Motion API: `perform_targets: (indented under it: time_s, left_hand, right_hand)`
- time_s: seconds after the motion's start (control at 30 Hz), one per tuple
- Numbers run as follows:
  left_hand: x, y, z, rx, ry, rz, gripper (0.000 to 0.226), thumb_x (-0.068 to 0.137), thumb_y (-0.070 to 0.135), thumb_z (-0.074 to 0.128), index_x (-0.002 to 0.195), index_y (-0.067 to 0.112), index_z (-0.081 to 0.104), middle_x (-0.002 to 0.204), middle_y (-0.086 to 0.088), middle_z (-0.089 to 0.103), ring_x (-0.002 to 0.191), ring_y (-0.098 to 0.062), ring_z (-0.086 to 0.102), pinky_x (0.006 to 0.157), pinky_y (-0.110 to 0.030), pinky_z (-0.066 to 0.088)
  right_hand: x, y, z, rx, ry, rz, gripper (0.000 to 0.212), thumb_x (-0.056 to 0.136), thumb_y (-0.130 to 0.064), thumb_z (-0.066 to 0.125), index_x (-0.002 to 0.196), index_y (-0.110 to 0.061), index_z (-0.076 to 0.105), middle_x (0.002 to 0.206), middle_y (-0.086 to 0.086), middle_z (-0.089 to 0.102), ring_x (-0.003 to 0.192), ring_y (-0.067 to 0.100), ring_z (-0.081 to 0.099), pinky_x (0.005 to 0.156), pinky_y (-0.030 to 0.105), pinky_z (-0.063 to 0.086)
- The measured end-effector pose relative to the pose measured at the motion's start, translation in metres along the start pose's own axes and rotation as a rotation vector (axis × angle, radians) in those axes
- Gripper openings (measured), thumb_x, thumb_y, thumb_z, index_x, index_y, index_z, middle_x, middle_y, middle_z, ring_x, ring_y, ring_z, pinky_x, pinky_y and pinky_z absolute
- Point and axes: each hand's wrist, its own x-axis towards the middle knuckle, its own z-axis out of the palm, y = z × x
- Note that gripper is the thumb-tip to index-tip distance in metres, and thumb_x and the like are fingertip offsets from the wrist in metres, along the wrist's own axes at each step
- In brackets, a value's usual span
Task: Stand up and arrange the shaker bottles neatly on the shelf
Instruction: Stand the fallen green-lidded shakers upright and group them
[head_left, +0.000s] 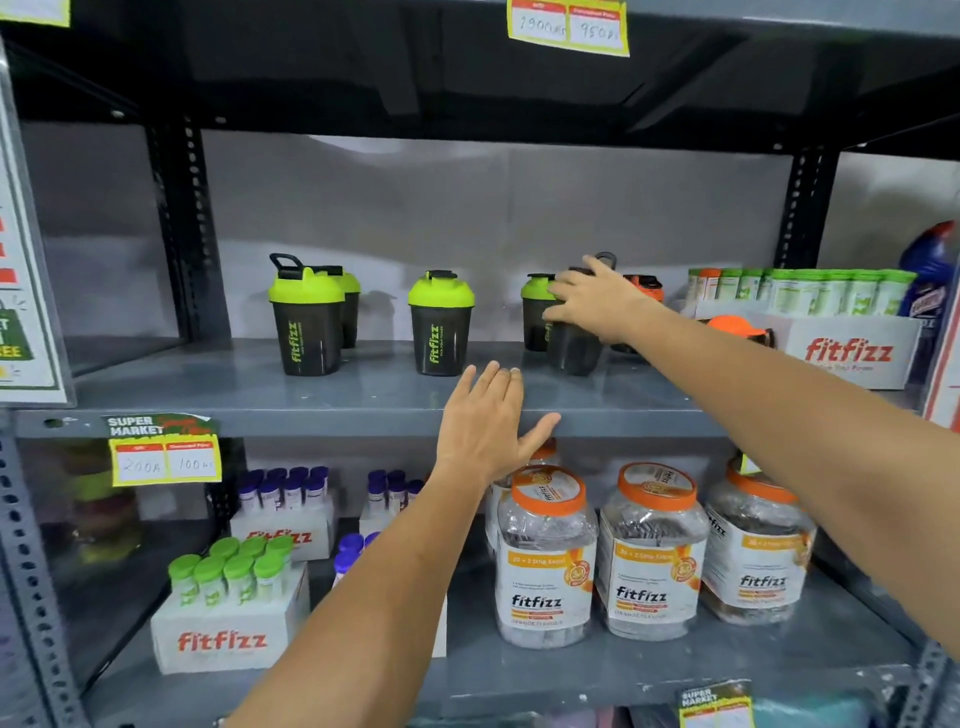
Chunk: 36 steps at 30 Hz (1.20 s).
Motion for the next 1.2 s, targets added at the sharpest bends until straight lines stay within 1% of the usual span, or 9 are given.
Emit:
perform_targets:
  time_s: [0.33,0.47,0.53,0.63,0.77,0.87,1.07,1.13,1.2]
  left_hand:
    - [-0.001,0.002,0.0,-0.026,0.04,-0.009,0.076,0.09,0.061,0.028,0.125,0.002,0.061,0.123,-0.013,0.066,0.124,-0.027,0.054,0.11,-0.044,0.036]
    - [-0.001,0.002,0.002,-0.014,0.038,-0.013,0.076,0.09,0.062,0.027,0.124,0.003,0.062,0.121,-0.012,0.067,0.123,-0.025,0.056,0.109,-0.043,0.037]
    - [-0.001,0.001,0.003,-0.007,0.047,-0.01,0.076,0.09,0.062,0.028,0.123,0.004,0.063,0.12,-0.011,0.068,0.122,-0.025,0.056,0.108,-0.043,0.038]
    - [0.0,0.001,0.003,-0.011,0.056,-0.009,0.076,0.09,0.062,0.027,0.124,0.004,0.062,0.121,-0.011,0.068,0.122,-0.025,0.056,0.108,-0.043,0.038]
    - [0.0,0.001,0.003,-0.006,0.036,-0.011,0.077,0.09,0.063,0.023,0.127,0.005,0.06,0.124,-0.01,0.066,0.125,-0.025,0.053,0.11,-0.044,0.035]
    - [0.0,0.001,0.003,-0.005,0.017,-0.012,0.079,0.091,0.064,0.021,0.13,0.006,0.057,0.128,-0.01,0.064,0.128,-0.025,0.051,0.112,-0.043,0.031]
    - [0.001,0.001,0.004,0.002,0.029,-0.013,0.079,0.09,0.063,0.022,0.129,0.005,0.059,0.126,-0.01,0.065,0.127,-0.024,0.052,0.111,-0.043,0.033]
    - [0.001,0.001,0.004,0.003,0.037,-0.013,0.078,0.09,0.063,0.023,0.127,0.005,0.06,0.124,-0.01,0.066,0.126,-0.025,0.053,0.11,-0.043,0.034]
    - [0.001,0.001,0.003,0.002,0.045,-0.017,0.078,0.09,0.063,0.024,0.126,0.005,0.061,0.122,-0.01,0.067,0.124,-0.025,0.054,0.11,-0.043,0.035]
  right_hand:
    - [0.005,0.008,0.034,-0.07,0.197,-0.183,0.085,0.078,0.006,0.063,0.149,-0.025,0.027,0.162,0.021,0.004,0.151,0.032,0.006,0.118,0.058,0.012]
    - [0.0,0.018,0.029,0.113,0.279,-0.197,0.095,0.065,-0.028,0.073,0.149,-0.024,0.029,0.163,0.018,0.005,0.15,0.032,0.011,0.118,0.052,0.005]
    - [-0.001,0.019,0.026,0.29,0.413,-0.113,0.092,0.063,-0.042,0.069,0.146,-0.021,0.036,0.162,0.016,0.017,0.147,0.034,0.023,0.118,0.048,0.007]
    - [0.008,0.021,0.019,0.525,0.549,0.176,0.081,0.071,-0.053,0.058,0.142,-0.019,0.041,0.153,0.013,0.037,0.134,0.037,0.042,0.107,0.05,0.034]
    - [0.025,0.016,0.008,0.765,0.3,0.564,0.08,0.078,-0.072,0.048,0.136,-0.016,0.042,0.131,0.015,0.052,0.115,0.038,0.055,0.083,0.047,0.05]
    - [0.033,0.012,0.007,0.857,0.129,0.604,0.07,0.076,-0.065,0.06,0.117,-0.009,0.056,0.121,0.015,0.05,0.101,0.036,0.058,0.071,0.038,0.05]
    - [0.028,0.02,0.005,1.146,0.258,0.618,0.038,0.068,-0.041,0.066,0.089,-0.01,0.066,0.11,0.013,0.065,0.102,0.033,0.06,0.083,0.044,0.055]
    - [0.023,0.022,0.01,1.192,0.372,0.715,0.045,0.067,-0.053,0.067,0.093,-0.017,0.059,0.112,0.007,0.056,0.102,0.029,0.055,0.086,0.044,0.052]
    - [0.021,0.024,0.014,1.172,0.258,0.727,0.069,0.065,-0.071,0.065,0.104,-0.016,0.053,0.108,0.005,0.053,0.098,0.027,0.054,0.083,0.042,0.051]
